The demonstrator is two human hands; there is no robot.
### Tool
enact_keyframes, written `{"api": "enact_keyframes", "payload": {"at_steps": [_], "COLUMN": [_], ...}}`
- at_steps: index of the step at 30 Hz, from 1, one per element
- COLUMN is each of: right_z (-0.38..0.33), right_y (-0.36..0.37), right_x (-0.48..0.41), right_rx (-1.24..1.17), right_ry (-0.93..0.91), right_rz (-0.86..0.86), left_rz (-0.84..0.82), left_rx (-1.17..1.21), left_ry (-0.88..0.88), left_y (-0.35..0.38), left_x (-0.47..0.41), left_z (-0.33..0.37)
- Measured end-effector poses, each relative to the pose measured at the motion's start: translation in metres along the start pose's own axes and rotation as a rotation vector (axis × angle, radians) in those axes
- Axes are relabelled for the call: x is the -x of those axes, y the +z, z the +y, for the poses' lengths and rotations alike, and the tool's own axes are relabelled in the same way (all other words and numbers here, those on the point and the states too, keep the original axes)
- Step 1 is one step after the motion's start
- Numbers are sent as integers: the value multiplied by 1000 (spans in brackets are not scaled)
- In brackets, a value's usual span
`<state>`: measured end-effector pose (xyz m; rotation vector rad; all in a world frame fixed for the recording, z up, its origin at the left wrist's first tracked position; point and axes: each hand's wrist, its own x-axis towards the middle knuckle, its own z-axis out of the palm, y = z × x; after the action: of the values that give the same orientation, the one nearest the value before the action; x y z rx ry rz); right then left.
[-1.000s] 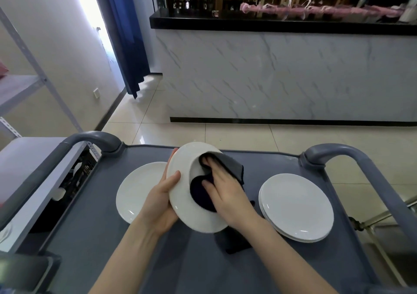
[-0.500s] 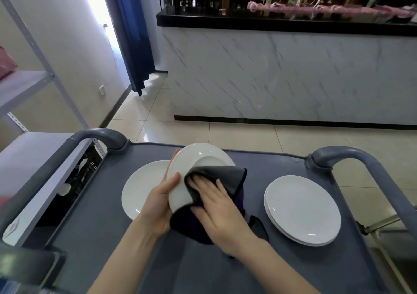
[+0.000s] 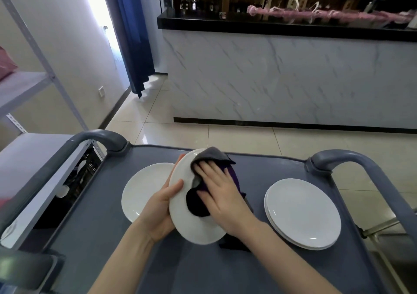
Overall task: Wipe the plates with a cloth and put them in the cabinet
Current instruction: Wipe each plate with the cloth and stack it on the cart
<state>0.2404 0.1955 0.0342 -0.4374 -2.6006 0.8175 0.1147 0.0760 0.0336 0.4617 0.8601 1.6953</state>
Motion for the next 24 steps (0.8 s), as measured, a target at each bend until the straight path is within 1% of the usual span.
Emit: {"api": "enact_keyframes", "payload": {"at_steps": [3,5,7,10,12,14,16,18,21,24], "right_z": [1,4,9,23,32,34,28,17,-1,-17], "right_y": [1,-3,-7,-14,-14,-6,10,26,39,37], "right_x": [-1,-9,-19,-20,-8,12,33,49,49,33], "right_rx": [81,47,-46,-252,-342,-362,-370,-354,-242,-89], "right_ry": [-70,-35,49,235,334,384,370,306,191,87], "right_rz": [-12,14,68,134,125,110,111,92,31,21], "left_rz": [3,18,34,59,73,97,142,196,262,289], "left_rx": [38,56,66,95,152,203,236,258,263,223], "left_ry": [-9,-6,3,23,37,57,90,102,75,7], "left_y": [-3,-2,-1,-3,-7,-12,-14,-14,-7,0], "left_x": [1,1,0,0,0,-3,-6,-11,-20,-29], "left_z": [-1,-2,-1,3,7,10,11,12,8,2]}}
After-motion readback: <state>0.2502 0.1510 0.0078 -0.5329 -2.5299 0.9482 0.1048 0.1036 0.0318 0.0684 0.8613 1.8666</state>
